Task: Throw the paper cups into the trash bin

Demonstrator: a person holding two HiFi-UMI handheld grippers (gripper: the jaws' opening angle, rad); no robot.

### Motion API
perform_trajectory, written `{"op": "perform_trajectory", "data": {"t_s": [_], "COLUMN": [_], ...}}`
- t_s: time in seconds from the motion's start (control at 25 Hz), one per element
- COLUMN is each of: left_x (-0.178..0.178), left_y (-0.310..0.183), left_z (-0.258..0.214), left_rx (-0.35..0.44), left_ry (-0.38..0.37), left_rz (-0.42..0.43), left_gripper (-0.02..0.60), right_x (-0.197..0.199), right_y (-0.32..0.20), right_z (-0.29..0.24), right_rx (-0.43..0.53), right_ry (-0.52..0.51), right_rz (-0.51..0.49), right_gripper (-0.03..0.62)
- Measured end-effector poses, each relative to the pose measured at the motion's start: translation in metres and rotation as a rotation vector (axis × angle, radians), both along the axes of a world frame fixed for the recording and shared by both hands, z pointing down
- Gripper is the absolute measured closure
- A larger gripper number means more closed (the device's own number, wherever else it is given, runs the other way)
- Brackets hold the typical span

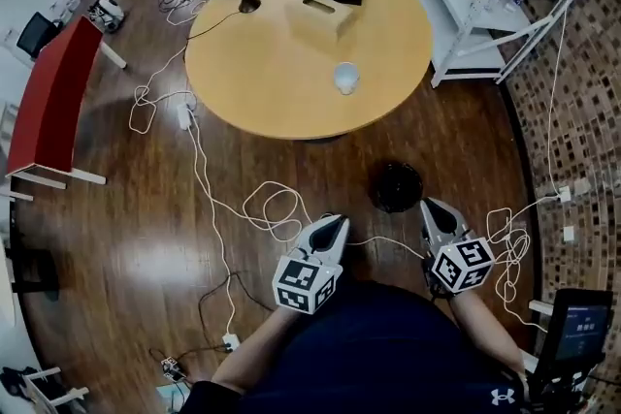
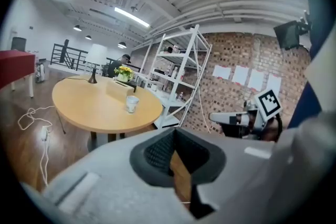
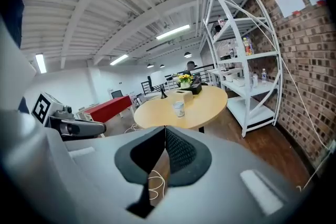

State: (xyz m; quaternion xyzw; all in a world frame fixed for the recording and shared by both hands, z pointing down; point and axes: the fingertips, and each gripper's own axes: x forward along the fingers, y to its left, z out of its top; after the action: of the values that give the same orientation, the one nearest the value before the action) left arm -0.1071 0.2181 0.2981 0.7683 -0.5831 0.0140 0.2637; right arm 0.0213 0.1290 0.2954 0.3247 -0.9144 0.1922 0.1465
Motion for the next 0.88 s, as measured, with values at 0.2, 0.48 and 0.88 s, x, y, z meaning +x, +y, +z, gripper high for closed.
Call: {"op": "perform_trajectory", "data": {"t_s": [0.2,0.48,0.88], "left_x": [-0.063,-0.126,-0.154], "left_y": [-0.058,-0.117,-0.129], "left_z": [0.002,-0.016,-0.027], "left_rx": [0.016,0.006,-0.042], "left_ry": [0.028,0.01,-0.063], "left_rz": [0.0,-0.06,-0.253], "left_gripper": [0.578,0.578,0.452], "right_x": [-0.069,-0.137,-0.196], "right_y": [-0.068,-0.164,-0.265], "right_z": [-0.016,0.006,0.082], "right_rx": [0.138,0.107,-0.134], "right_ry": [0.136,0.192,0.194], "right_rz": [-0.114,-0.167,-0.142], "right_gripper": [0.58,0.543,0.48]}}
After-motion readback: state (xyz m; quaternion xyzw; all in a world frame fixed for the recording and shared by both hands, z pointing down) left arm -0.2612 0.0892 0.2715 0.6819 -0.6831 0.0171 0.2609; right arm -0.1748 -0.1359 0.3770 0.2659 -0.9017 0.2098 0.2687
